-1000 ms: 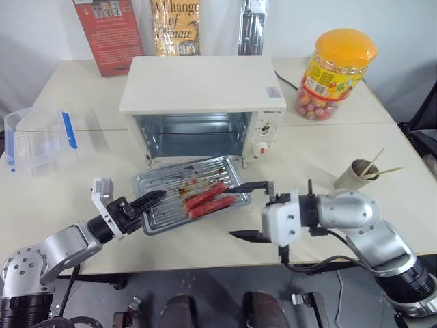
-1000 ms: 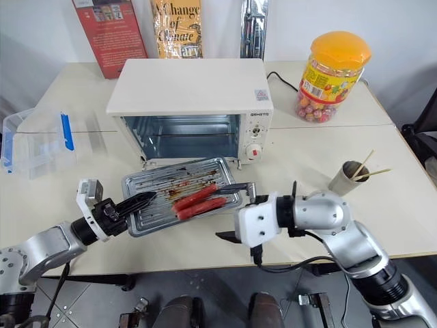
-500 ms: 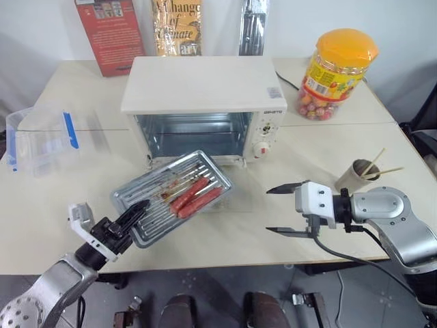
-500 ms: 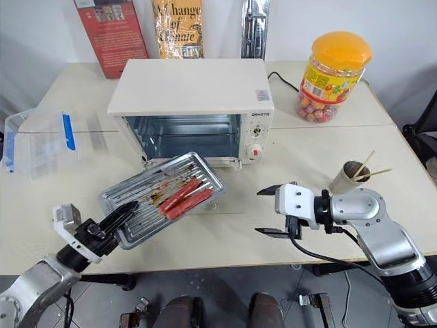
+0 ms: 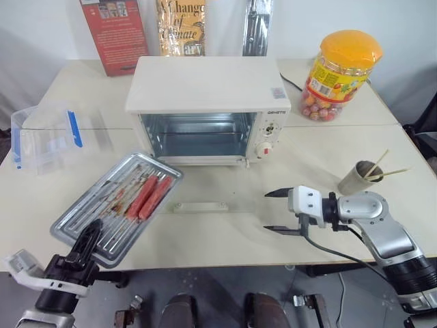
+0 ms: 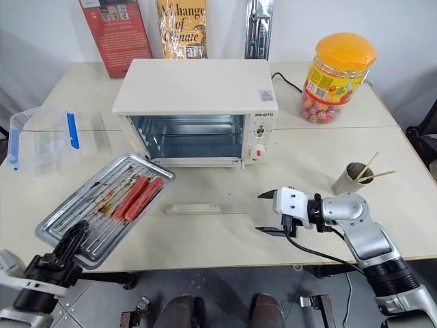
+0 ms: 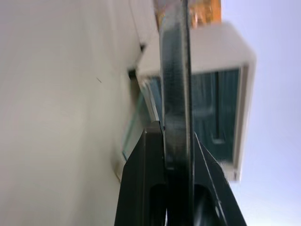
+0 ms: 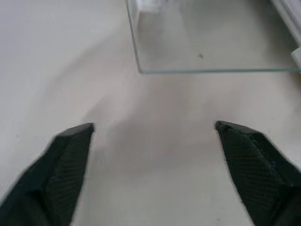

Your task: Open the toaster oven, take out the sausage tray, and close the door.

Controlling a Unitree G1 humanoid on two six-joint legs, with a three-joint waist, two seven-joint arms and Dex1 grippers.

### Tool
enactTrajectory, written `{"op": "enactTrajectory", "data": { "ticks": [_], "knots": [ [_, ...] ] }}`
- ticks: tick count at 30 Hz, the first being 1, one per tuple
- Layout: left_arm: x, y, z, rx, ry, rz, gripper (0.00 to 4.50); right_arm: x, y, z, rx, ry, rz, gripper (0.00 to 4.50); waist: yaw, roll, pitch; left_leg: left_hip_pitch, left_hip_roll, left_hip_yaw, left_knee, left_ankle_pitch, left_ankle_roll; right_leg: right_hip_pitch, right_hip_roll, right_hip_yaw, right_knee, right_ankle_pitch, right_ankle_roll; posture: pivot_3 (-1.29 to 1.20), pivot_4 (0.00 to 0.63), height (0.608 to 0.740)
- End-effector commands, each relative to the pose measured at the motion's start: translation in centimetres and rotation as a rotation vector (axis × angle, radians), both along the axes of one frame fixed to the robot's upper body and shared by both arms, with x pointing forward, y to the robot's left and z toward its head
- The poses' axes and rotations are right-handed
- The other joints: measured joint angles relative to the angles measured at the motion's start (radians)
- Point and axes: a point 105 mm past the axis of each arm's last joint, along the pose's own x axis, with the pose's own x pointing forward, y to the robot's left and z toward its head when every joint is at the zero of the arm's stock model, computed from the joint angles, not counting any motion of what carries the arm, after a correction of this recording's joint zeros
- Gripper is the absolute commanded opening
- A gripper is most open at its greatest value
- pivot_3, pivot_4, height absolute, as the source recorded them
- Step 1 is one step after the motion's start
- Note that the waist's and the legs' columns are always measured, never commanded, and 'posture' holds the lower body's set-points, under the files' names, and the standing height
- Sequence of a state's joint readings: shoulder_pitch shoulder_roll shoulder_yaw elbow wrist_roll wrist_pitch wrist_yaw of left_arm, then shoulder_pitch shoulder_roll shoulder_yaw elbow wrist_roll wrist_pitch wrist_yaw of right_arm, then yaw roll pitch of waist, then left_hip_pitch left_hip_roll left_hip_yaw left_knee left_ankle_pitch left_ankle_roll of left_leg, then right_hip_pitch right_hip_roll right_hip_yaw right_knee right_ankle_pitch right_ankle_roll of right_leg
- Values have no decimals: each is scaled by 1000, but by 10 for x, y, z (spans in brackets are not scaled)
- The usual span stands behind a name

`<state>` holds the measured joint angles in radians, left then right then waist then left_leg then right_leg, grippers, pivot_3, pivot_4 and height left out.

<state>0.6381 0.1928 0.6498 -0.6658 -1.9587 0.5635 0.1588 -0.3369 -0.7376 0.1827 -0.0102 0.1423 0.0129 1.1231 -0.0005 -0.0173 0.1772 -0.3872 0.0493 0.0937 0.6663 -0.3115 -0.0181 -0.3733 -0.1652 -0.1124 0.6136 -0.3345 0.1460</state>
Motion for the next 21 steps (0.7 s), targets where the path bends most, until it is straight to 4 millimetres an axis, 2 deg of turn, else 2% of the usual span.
{"op": "enactTrajectory", "data": {
  "ticks": [1,9,14,17,20,21],
  "knots": [
    [-8,0,13,16,-52,25,0,1,3,3,6,-31,19,2847,2,0,0,0,0,0,0,0,0,0,0,0,0,0,0,0,150,740],
    [-22,29,10,13,-67,170,0,10,11,-5,1,-63,41,137,-1,0,0,0,0,0,1,-1,1,0,0,0,-1,0,0,0,150,740],
    [-25,51,6,0,-92,257,0,13,16,-9,8,-66,53,60,-1,0,0,0,0,0,1,-1,1,1,0,0,0,0,0,0,150,740],
    [-26,53,5,-20,-89,288,0,15,18,-9,15,-70,57,60,-1,-1,-1,0,0,0,1,-1,1,1,0,0,0,0,0,0,150,740],
    [-29,54,2,-32,-84,306,0,17,24,-4,37,-88,76,60,-3,-1,-1,0,0,0,1,-1,1,1,0,0,0,0,0,0,150,740],
    [-29,55,1,-43,-90,316,0,19,30,8,75,-99,84,60,-3,-1,-1,0,0,0,1,-1,1,1,0,0,0,0,0,0,150,740]
  ]
}}
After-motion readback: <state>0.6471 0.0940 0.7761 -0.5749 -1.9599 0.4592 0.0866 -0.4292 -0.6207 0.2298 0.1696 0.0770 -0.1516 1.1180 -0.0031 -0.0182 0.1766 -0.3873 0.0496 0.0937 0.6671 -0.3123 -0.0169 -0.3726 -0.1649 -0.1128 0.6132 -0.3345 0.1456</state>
